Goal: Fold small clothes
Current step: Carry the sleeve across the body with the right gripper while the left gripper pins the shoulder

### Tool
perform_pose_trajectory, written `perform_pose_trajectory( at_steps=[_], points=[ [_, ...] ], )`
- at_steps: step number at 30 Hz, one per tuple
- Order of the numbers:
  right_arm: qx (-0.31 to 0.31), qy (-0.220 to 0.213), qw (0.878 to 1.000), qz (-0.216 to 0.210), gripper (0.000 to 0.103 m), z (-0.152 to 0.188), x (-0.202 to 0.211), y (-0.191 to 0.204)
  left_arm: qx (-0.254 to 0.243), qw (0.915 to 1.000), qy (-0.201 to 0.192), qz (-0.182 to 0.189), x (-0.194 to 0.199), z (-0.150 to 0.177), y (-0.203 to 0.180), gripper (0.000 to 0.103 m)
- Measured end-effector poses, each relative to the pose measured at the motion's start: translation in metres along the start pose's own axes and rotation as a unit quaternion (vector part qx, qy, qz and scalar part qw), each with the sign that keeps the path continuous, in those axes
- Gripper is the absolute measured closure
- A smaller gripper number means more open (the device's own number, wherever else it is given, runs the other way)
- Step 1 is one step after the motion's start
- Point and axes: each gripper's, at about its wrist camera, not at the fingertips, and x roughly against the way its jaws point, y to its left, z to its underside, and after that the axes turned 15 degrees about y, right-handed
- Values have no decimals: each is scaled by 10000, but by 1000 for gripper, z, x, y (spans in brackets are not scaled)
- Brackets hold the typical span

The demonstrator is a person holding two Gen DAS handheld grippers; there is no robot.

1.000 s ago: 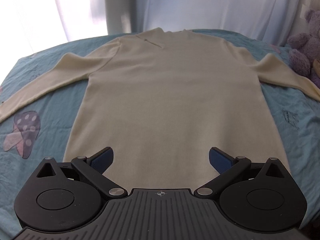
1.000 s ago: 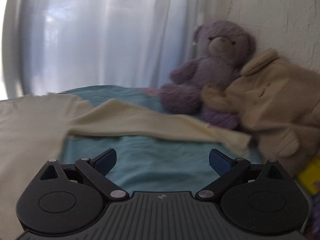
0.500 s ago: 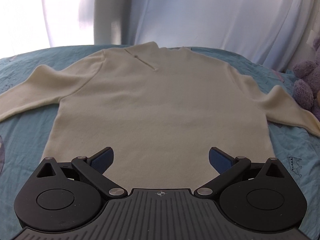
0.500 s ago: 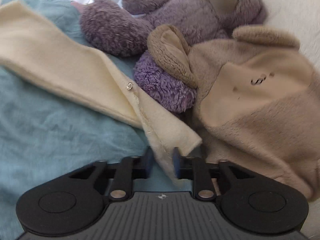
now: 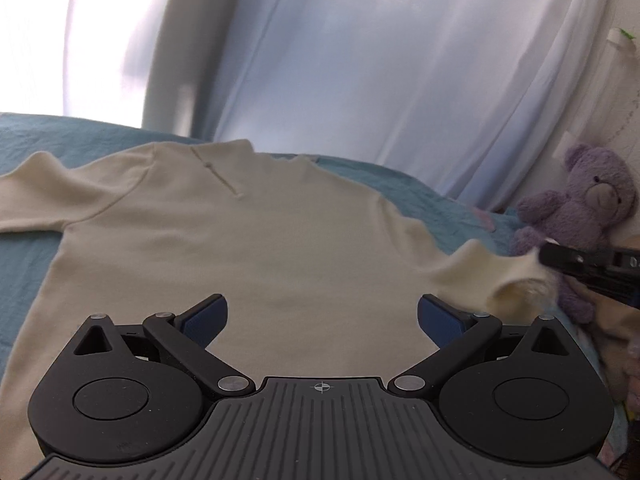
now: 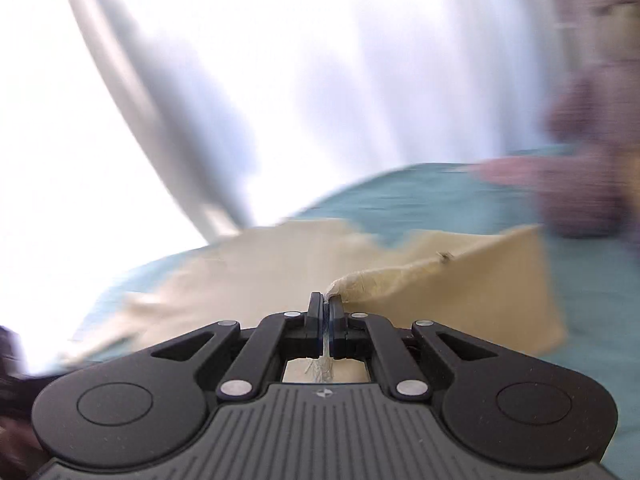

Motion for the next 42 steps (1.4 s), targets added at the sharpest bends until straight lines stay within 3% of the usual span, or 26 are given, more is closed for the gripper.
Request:
perform_pose_trajectory(
  at_steps=[3, 4, 5, 6, 8, 11, 13, 14, 17, 21, 25, 26, 30, 31, 33, 38, 40, 42],
  points=[
    [169, 155, 9960, -865, 98, -23, -35, 35, -67, 9985, -61, 539, -2, -9, 2, 0],
    [210, 134, 9945, -1021, 88, -27, -45, 43, -145, 9973, -7, 727, -5, -12, 4, 0],
    [156, 104, 9950, -982, 78, -29, -50, 46, -246, 9960, 67, 858, -9, -16, 6, 0],
    [37, 5, 9959, -906, 62, -28, -52, 50, -347, 9948, 129, 944, -14, -19, 8, 0],
    [-100, -243, 9971, -714, 55, -18, -50, 46, -520, 9934, 259, 988, -26, -24, 10, 0],
    [-392, -290, 9983, -317, 55, 1, -49, 38, -567, 9911, 606, 1036, -50, -33, 15, 6],
    [-656, -206, 9974, -227, 55, 16, -51, 29, -317, 9897, 898, 1068, -67, -39, 24, 23],
    [-751, -193, 9969, -159, 55, 24, -49, 26, -33, 9887, 1045, 1079, -73, -39, 32, 26],
    [-884, -176, 9959, -56, 55, 44, -47, 22, 506, 9829, 1345, 1151, -84, -37, 52, 26],
    [-917, -95, 9957, -85, 55, 55, -49, 26, 794, 9737, 1654, 1354, -96, -36, 65, 26],
    [-1014, -30, 9948, -75, 55, 56, -52, 23, 889, 9693, 1674, 1566, -105, -42, 68, 29],
    [-1058, -52, 9943, -128, 55, 57, -51, 21, 962, 9661, 1709, 1676, -107, -43, 68, 34],
    [-1201, -110, 9923, -282, 55, 60, -51, 16, 1077, 9544, 2021, 1913, -124, -44, 67, 90],
    [-1221, -127, 9920, -292, 55, 59, -52, 15, 1019, 9559, 2032, 1857, -125, -45, 65, 97],
    [-1224, -176, 9918, -318, 55, 59, -52, 14, 798, 9633, 1930, 1685, -120, -51, 60, 97],
    [-1213, -216, 9921, -225, 56, 51, -62, 10, -34, 9843, 1120, 1365, -70, -92, 51, 97],
    [-1248, -199, 9917, -241, 56, 47, -70, 9, -165, 9910, 832, 1040, -54, -107, 59, 97],
    [-1239, -167, 9918, -269, 56, 43, -80, 8, -298, 9968, 592, 443, -44, -117, 70, 97]
  ],
)
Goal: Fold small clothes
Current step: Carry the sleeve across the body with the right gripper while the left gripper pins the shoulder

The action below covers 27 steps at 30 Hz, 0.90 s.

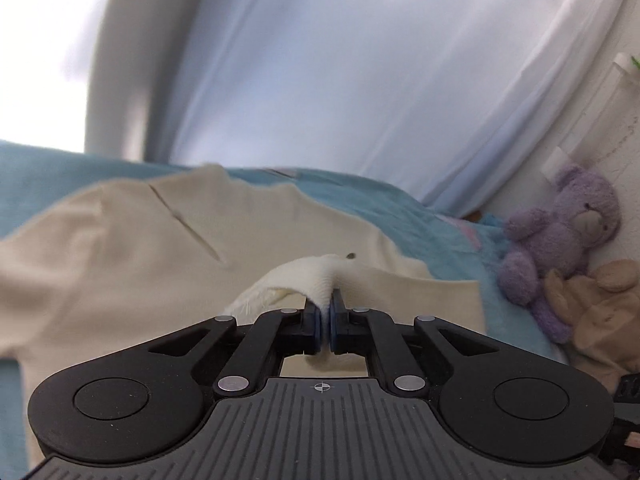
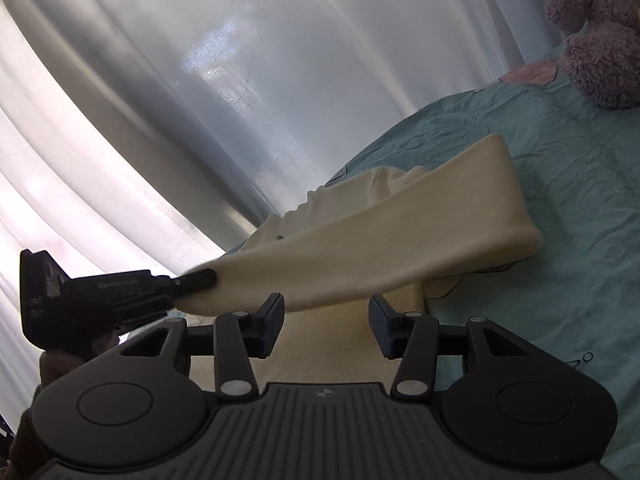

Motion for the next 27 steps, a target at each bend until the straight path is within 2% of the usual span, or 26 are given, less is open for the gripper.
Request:
perform_pose_trajectory(
  at_steps=[3, 4, 5, 8, 10, 11, 12, 13, 14, 18, 21, 23, 27],
  points=[
    [-40, 123, 9999, 98, 56, -5, -18, -3, -11, 9945, 28, -1046, -4, -3, 23, 97],
    [-71, 154, 9998, 135, 56, -7, -23, -4, 53, 9926, 44, -1213, -9, -2, 33, 97],
    [-110, 181, 9996, 187, 56, -9, -29, -7, 164, 9922, 103, -1228, -15, -1, 44, 97],
    [-283, 204, 9987, 369, 56, -14, -44, -15, 735, 9936, 373, -778, -31, 4, 80, 93],
    [-412, 222, 9981, 408, 56, -17, -51, -21, 869, 9937, 312, -633, -39, 8, 88, 80],
    [-467, 230, 9978, 413, 56, -18, -54, -22, 905, 9940, 268, -560, -42, 8, 90, 80],
    [-523, 242, 9976, 383, 56, -20, -58, -24, 954, 9939, 245, -491, -44, 8, 92, 81],
    [-576, 243, 9974, 353, 56, -21, -60, -24, 966, 9940, 236, -467, -45, 7, 92, 97],
    [-613, 240, 9973, 338, 56, -23, -62, -25, 914, 9945, 178, -472, -43, 5, 90, 97],
    [-696, 99, 9970, 308, 56, -29, -63, -23, 502, 9954, -432, -692, -14, -4, 76, 97],
    [-811, -66, 9962, 322, 56, -33, -60, -26, 358, 9923, -675, -973, -2, -12, 75, 97],
    [-913, -61, 9953, 305, 60, -36, -63, -29, 243, 9906, -581, -1217, -6, -14, 77, 97],
    [-999, -101, 9934, 551, 83, -37, -68, -30, 274, 9897, -344, -1362, -18, -8, 87, 97]
  ],
)
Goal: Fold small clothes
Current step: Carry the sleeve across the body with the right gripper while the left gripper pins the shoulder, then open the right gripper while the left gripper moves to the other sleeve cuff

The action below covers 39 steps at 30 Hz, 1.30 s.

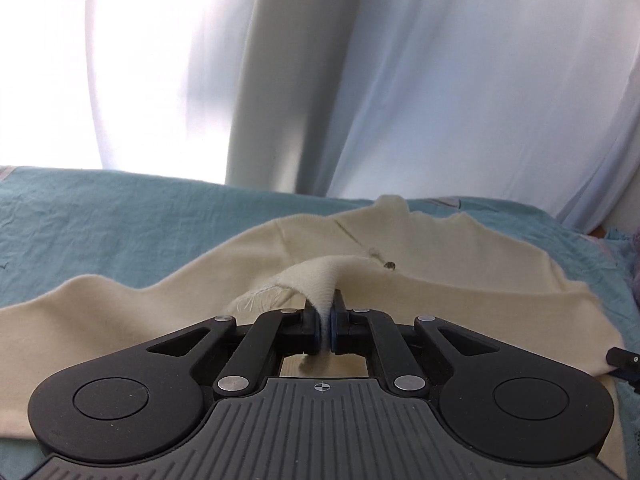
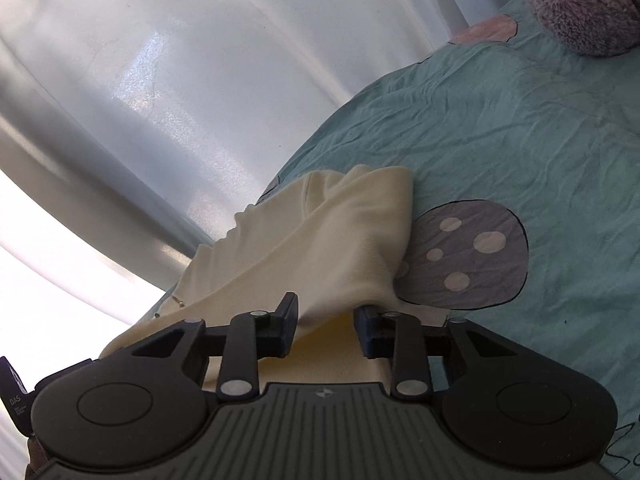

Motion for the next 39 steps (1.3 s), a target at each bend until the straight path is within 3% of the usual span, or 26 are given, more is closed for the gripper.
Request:
perform_pose_trajectory(
  at_steps=[1, 3, 10, 13, 16, 17, 20, 21, 23, 25, 26, 30, 33, 39],
  points=[
    [-7, 28, 9999, 112, 91, 0, -3, -1, -33, 10000, 47, -33, -3, 2, 2, 97],
    [31, 81, 9995, 303, 98, 1, -6, -1, -72, 10000, 5, -10, -6, 4, 4, 97],
    [787, 28, 9914, 1048, 98, 6, -10, 24, 270, 9984, -213, 447, -5, -5, 20, 92],
    [986, 9, 9871, 1261, 98, 8, -13, 31, 235, 9985, -365, 320, 0, -6, 24, 92],
    [1170, 3, 9830, 1413, 98, 10, -14, 34, 425, 9987, -261, 139, 1, -5, 35, 90],
    [1230, 24, 9816, 1458, 98, 10, -14, 35, 503, 9985, -215, 102, 1, -4, 40, 86],
    [1452, 151, 9756, 1637, 96, 11, -16, 44, 689, 9975, -183, -26, 11, 8, 52, 54],
    [1488, 201, 9746, 1664, 91, 13, -14, 47, 827, 9963, -206, -96, 17, 13, 58, 41],
    [1626, 257, 9715, 1706, 84, 18, -10, 53, 1186, 9925, -238, -169, 29, 24, 73, 29],
    [1835, 249, 9671, 1745, 72, 26, -4, 59, 1655, 9853, -299, -293, 42, 36, 90, 12],
    [1924, 230, 9648, 1776, 69, 30, -1, 62, 1919, 9800, -353, -395, 50, 44, 101, 9],
    [2102, 160, 9621, 1732, 65, 38, 9, 71, 2890, 9516, -574, -875, 78, 69, 152, 8],
    [2130, 164, 9623, 1685, 65, 38, 6, 73, 3582, 9277, -467, -939, 88, 86, 189, 8],
    [2508, 53, 9543, 1626, 66, 39, -12, 94, 4297, 8930, -661, -1162, 107, 118, 228, 8]
  ],
)
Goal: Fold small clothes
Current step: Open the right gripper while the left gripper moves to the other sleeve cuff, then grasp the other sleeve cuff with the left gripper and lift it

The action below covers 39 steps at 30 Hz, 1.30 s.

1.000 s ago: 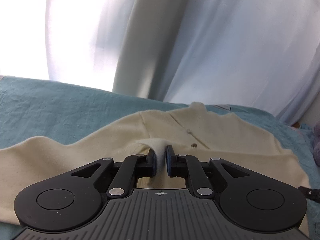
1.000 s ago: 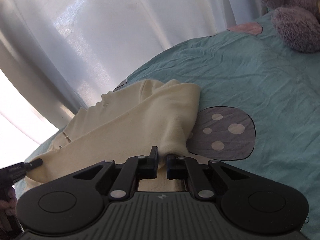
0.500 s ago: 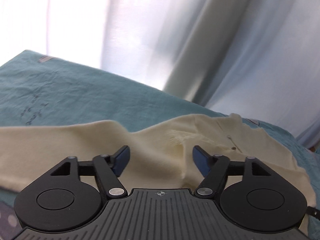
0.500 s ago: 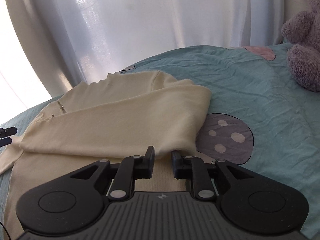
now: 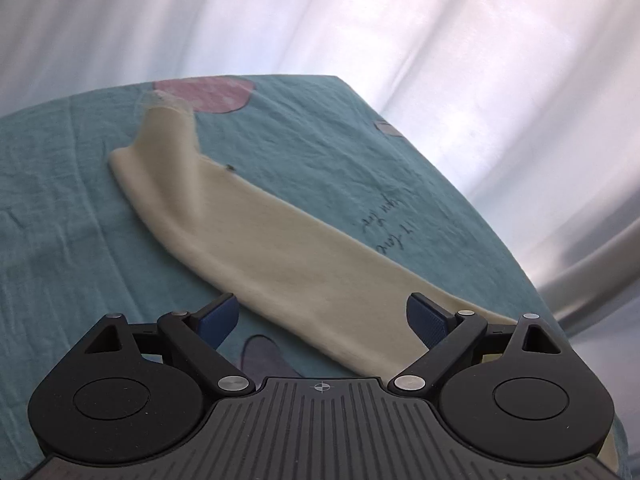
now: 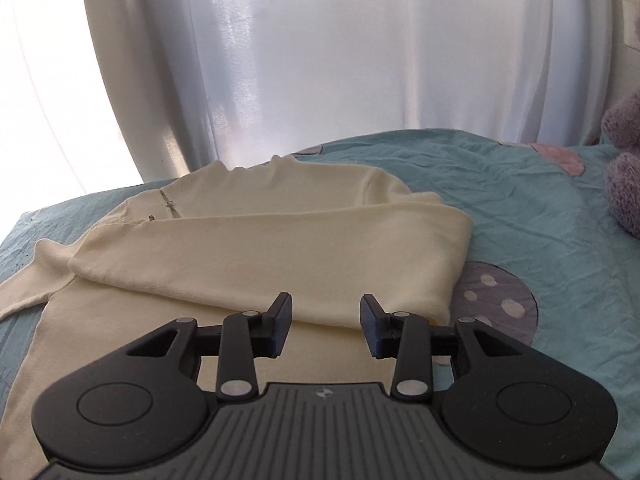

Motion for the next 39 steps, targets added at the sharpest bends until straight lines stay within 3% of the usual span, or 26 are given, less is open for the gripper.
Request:
perform_pose_trajectory(
  at_steps=[4, 9, 11, 13, 17, 22, 24, 32, 35, 39],
  points=[
    [180, -76, 9997, 152, 71, -15, -18, 12, 380, 9991, 167, 80, 0, -1, 22, 8],
    [396, 91, 9985, 358, 72, -26, -59, 31, -7, 9998, 168, 65, 3, 5, 15, 8],
    [735, -108, 9962, 457, 72, -27, -68, 49, -272, 9995, 136, 102, 1, 8, 6, 8],
    [837, -153, 9962, 190, 72, -31, -75, 62, -387, 9990, 161, 124, -3, 11, -1, 8],
    [1235, -276, 9919, 137, 72, -38, -86, 77, -79, 9992, 249, 297, -10, 12, 4, 8],
    [635, -7, 9968, -493, 69, -34, -59, 52, 401, 9969, 102, 673, -5, 3, 29, 9],
    [472, -42, 9974, -536, 65, -21, -44, 44, 689, 9936, 6, 892, -4, -2, 44, 12],
    [-5, 78, 9975, -703, 65, 13, -20, 29, 1490, 9764, -167, 1557, -21, -24, 76, 44],
    [12, 67, 9975, -705, 65, 12, -19, 30, 1515, 9756, -157, 1579, -25, -24, 76, 55],
    [44, 53, 9977, -677, 65, 12, -16, 30, 1563, 9756, -80, 1542, -34, -24, 74, 82]
  ],
)
